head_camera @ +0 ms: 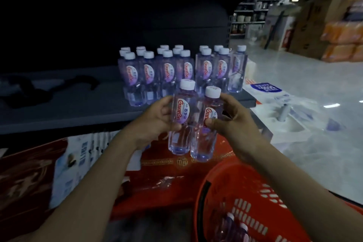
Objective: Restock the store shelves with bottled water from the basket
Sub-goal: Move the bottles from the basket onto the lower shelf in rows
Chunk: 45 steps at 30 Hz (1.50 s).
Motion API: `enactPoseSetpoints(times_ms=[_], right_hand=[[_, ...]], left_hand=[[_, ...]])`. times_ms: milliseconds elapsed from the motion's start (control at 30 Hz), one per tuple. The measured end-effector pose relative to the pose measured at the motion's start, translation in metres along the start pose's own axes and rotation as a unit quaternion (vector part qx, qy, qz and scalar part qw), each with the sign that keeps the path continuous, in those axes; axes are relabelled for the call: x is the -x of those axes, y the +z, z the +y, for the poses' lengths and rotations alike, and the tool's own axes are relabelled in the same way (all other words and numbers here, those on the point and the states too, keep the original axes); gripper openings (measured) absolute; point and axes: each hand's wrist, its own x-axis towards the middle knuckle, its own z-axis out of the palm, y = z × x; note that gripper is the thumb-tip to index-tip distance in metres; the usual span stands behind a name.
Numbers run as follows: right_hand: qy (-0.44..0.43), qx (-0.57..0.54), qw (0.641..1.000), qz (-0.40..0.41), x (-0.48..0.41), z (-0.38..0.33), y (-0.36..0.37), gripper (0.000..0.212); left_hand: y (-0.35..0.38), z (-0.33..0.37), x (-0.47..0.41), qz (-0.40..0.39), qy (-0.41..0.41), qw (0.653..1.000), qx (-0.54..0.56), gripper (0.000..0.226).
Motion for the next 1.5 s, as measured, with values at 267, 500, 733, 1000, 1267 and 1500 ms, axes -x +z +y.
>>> enactPoseSetpoints(times_ms=[267,500,733,1000,1267,1500], right_hand=[[-0.053,0.007,0.997,-0.059,-0.073,-0.001,0.106,0.056],[-0.096,0.017,0.993,-0.071,-0.124,0.014,0.198,0.061],[-0.083,0.025,0.993,-0.083,-0.146,0.035,0.248,0.066],[-0.087,0.081,0.990,-0.077,-0.156,0.043,0.264,0.064],[-0.139,0.113,0.980,-0.093,-0.139,0.074,0.269,0.077],[-0.110,0.167,0.976,-0.081,-0.150,0.075,0.273,0.050]], left_hand=[[-0.098,0.001,0.000,0.124,0.088,0.988,-0.022,0.070],[-0.190,-0.005,0.000,0.192,0.118,0.974,-0.024,0.069],[-0.229,-0.033,0.006,0.220,0.109,0.969,-0.035,0.063],[-0.243,-0.051,0.003,0.216,0.123,0.968,-0.043,0.053],[-0.237,-0.059,-0.002,0.198,0.128,0.966,-0.107,0.075],[-0.242,-0.080,-0.005,0.242,0.109,0.956,-0.124,0.070]])
